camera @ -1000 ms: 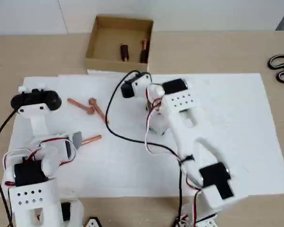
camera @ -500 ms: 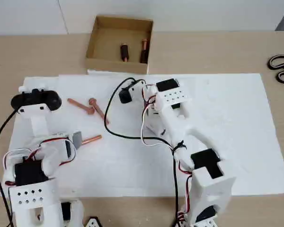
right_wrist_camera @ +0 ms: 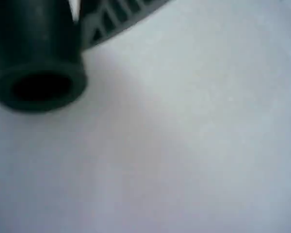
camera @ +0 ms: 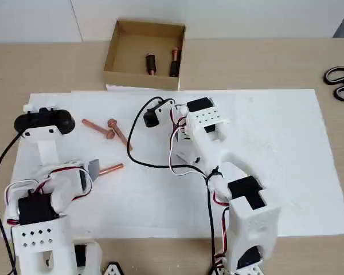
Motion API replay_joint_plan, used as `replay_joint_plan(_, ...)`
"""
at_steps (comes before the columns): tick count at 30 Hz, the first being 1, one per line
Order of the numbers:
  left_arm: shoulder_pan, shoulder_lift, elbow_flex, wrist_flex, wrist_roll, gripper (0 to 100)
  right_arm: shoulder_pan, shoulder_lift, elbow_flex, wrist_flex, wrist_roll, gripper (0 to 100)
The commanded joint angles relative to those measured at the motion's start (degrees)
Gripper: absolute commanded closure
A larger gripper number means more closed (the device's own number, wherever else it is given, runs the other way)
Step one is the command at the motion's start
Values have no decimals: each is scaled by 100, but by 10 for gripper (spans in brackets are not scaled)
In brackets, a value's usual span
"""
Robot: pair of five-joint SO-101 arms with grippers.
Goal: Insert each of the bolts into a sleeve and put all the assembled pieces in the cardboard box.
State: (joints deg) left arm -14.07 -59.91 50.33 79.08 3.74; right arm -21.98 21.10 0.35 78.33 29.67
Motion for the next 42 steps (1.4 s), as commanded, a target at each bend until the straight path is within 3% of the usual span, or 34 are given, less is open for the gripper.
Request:
replay_joint_plan(1,0,-44,-13,-141,-18,757,-22,-13,-193,-84,26,806)
replay_joint_plan(6,0,-44,-13,-141,-18,757,4,-22,-193,-84,0,998)
replay_joint_plan(13,0,-44,-13,-141,-18,757,286,-48,-308,31,0,995)
replay_joint_plan(18,0,-44,-13,-141,-18,757,576,-48,-1090,840,-70,995)
replay_joint_plan(29,0,-44,-13,-141,-18,757,620,13,-1582,1358,-1407,988)
replay_joint_plan(35,0,-44,-13,-132,-18,757,602,13,-1503,1358,-1670,850)
replay_joint_plan(42,0,-44,-13,-123,-18,757,593,22,-1451,1297,-1635,848)
